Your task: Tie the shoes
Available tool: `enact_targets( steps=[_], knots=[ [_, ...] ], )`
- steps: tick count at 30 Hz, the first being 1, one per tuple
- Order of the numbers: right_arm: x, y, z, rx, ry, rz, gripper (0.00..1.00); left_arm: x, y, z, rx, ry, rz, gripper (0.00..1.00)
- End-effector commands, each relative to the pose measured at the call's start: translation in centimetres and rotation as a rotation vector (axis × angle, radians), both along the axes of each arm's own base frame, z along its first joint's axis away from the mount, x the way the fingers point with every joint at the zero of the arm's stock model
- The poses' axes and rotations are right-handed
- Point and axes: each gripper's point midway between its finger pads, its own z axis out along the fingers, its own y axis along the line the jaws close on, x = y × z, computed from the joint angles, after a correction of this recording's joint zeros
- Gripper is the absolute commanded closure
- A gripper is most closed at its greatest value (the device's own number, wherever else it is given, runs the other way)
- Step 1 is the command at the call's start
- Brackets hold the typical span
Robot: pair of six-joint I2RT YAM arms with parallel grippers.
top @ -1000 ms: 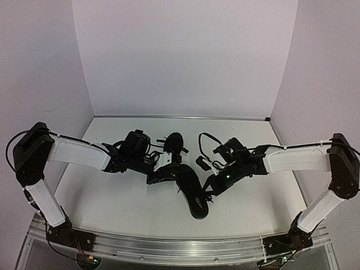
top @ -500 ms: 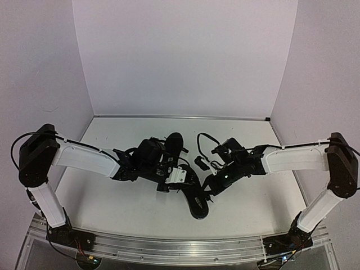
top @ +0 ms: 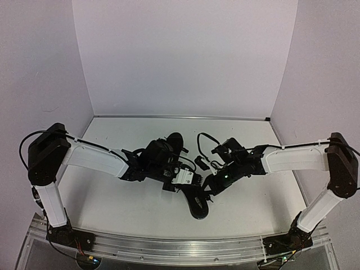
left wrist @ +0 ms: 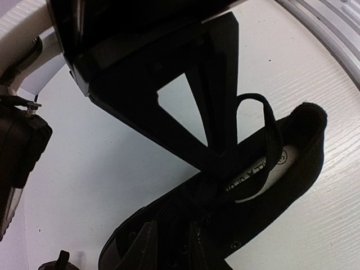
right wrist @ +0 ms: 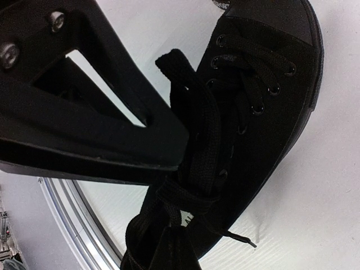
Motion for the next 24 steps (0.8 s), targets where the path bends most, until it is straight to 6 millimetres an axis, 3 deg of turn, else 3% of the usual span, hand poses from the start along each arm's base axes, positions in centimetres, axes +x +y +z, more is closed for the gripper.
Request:
enact_targets(
  steps=[1,11,17,24],
  knots=[
    [0.5,0.4,1.3,0.029,-0.041,-0.007,1.0,1.0,-1.4,1.4,-0.037,-0.057,0.006,0.81],
    [0.5,0.4,1.4,0.031,-0.042,-0.009,1.0,1.4,-1.6,0.9,-0.025,-0.064,0.017,0.82],
    [0.5,0.3,1.4,0.028,-0.042,-0.012,1.0,1.6,-1.4,1.1,-0.021,-0.071,0.033,1.0],
    [0.1,-0.3,1.4,0.023,-0.038,-0.033,1.0,2.0,-0.6,1.3,-0.028,-0.087,0.08,1.0]
  ],
)
